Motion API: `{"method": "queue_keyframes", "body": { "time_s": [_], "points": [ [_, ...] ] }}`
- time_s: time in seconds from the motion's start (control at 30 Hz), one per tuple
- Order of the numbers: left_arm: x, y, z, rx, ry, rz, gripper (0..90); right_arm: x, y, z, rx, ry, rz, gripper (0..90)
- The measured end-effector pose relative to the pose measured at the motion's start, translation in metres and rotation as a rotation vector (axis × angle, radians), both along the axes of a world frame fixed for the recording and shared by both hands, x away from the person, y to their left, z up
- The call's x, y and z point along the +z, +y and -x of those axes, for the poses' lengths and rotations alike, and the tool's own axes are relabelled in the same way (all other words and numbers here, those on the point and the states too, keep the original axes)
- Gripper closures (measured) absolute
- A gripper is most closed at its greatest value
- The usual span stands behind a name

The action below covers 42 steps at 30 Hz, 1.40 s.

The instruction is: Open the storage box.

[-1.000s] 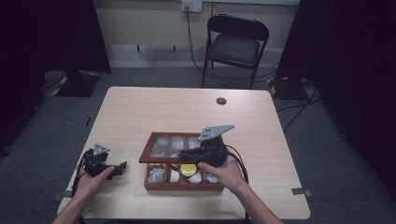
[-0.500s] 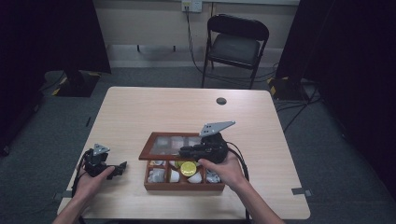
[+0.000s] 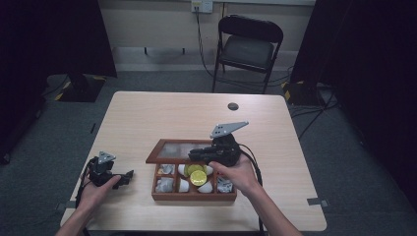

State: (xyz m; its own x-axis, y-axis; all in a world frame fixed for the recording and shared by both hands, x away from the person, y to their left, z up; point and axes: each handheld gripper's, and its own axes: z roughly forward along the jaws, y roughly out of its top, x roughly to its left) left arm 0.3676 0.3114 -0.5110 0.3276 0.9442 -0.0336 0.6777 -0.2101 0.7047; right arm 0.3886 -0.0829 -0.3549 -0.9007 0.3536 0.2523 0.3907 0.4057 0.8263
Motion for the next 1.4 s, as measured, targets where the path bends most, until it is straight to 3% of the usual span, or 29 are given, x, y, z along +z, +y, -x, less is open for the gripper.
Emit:
{"method": "queue_keyframes", "body": {
  "time_s": [0.33,0.9,1.4],
  "points": [
    [0.000,0.000,0.000,-0.002,0.001,-0.002,0.0,0.004,0.000,-0.005,0.004,0.005,0.000,81.1],
    [0.000,0.000,0.000,-0.001,0.001,-0.002,0.0,0.015,0.001,-0.019,0.000,0.062,0.004,81.1],
    [0.000,0.000,0.000,-0.001,0.001,-0.003,0.0,0.018,0.001,-0.022,0.001,0.070,0.002,81.2]
  ]
}}
